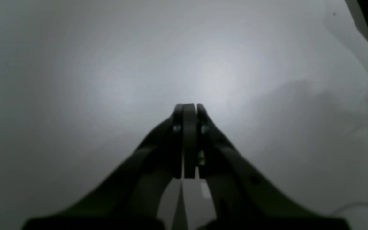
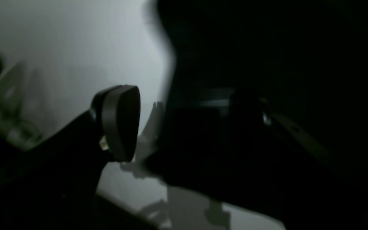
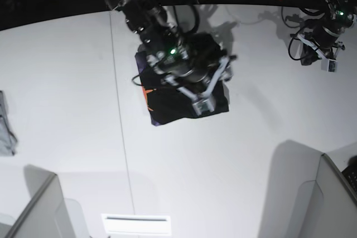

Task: Fold the T-shirt properly
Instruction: 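Release the folded end and raise the right gripper away from the shirt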

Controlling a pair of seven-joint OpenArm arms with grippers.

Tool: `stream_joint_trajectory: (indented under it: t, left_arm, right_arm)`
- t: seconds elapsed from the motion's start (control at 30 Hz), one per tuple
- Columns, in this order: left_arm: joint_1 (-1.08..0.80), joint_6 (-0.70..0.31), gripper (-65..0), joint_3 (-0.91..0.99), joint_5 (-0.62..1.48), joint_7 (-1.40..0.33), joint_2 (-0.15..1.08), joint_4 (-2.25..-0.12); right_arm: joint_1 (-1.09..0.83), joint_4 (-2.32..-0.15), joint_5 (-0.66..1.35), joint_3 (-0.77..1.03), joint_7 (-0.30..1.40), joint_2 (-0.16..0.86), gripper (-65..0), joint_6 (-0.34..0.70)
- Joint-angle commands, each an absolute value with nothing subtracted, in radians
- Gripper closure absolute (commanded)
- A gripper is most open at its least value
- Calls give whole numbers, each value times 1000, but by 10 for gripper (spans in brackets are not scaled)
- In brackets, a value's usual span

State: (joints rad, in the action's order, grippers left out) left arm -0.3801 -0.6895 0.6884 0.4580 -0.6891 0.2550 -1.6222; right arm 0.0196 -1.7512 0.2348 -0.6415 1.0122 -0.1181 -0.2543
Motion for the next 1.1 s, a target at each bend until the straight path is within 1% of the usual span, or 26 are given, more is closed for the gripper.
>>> stream_joint_trajectory:
  t: [0.0, 0.03, 0.13, 0.2, 0.23, 0.27, 0.3, 0.33, 0.37, 0.4, 0.47, 0.57, 0.63, 0.8, 0.83, 0.93, 1.0, 1.07]
  left_arm:
    - [-380, -698, 0, 697, 473, -668, 272, -1641]
    - [-380, -698, 0, 697, 473, -668, 272, -1641]
    - [-383, -698, 0, 702, 473, -668, 272, -1638]
    - [-383, -698, 0, 737, 473, -668, 274, -1635]
    - [-383, -698, 0, 753, 473, -668, 274, -1633]
    - [-383, -698, 0, 763, 473, -668, 274, -1636]
    - [-384, -698, 0, 769, 473, -668, 274, -1641]
    - [-384, -698, 0, 773, 475, -668, 274, -1644]
    - [-387, -698, 0, 771, 476, -670, 274, -1652]
    - [-400, -698, 0, 766, 478, -670, 272, -1664]
    - [-418, -698, 0, 746, 481, -670, 266, -1710]
    - [-446, -698, 0, 644, 484, -671, 262, -1811]
    - [-453, -698, 0, 587, 519, -671, 226, -1865]
    - [-421, -698, 0, 541, 690, -674, 154, -1854]
    - [-417, -698, -81, 522, 711, -674, 148, -1842]
    - [-412, -698, -355, 453, 748, -674, 143, -1811]
    - [-392, -698, -466, 409, 782, -673, 143, -1787]
    - [-363, -698, -540, 364, 814, -673, 143, -1735]
  right_arm:
    - [39, -1804, 232, -647, 987, -127, -410, -254]
    - [38, -1842, 231, -651, 987, -120, -410, -254]
    - [38, -1946, 231, -650, 984, -58, -410, -254]
    - [39, -1998, 229, -650, 957, 8, -408, -255]
    - [38, -2008, 229, -648, 932, 44, -389, -265]
    - [35, -2009, 231, -648, 912, 73, -345, -291]
    - [30, -2002, 231, -648, 900, 91, -284, -312]
    - [24, -1992, 231, -648, 894, 102, -206, -337]
    - [15, -1983, 231, -648, 891, 110, -113, -355]
    - [7, -1975, 231, -648, 891, 110, -3, -367]
    - [-16, -1969, 231, -648, 889, 110, 0, -375]
    - [-35, -1972, 231, -639, 888, 110, 0, -403]
    - [-58, -1974, 231, -607, 889, 111, 0, -423]
    - [-151, -2008, 231, -410, 888, 111, 0, -426]
    - [-171, -2012, 231, -369, 888, 111, 0, -424]
    - [-220, -2012, 231, -280, 869, 133, 0, -423]
    - [-259, -2012, 232, -263, 826, 160, 0, -423]
    - [-295, -2012, 232, -260, 763, 194, 0, -423]
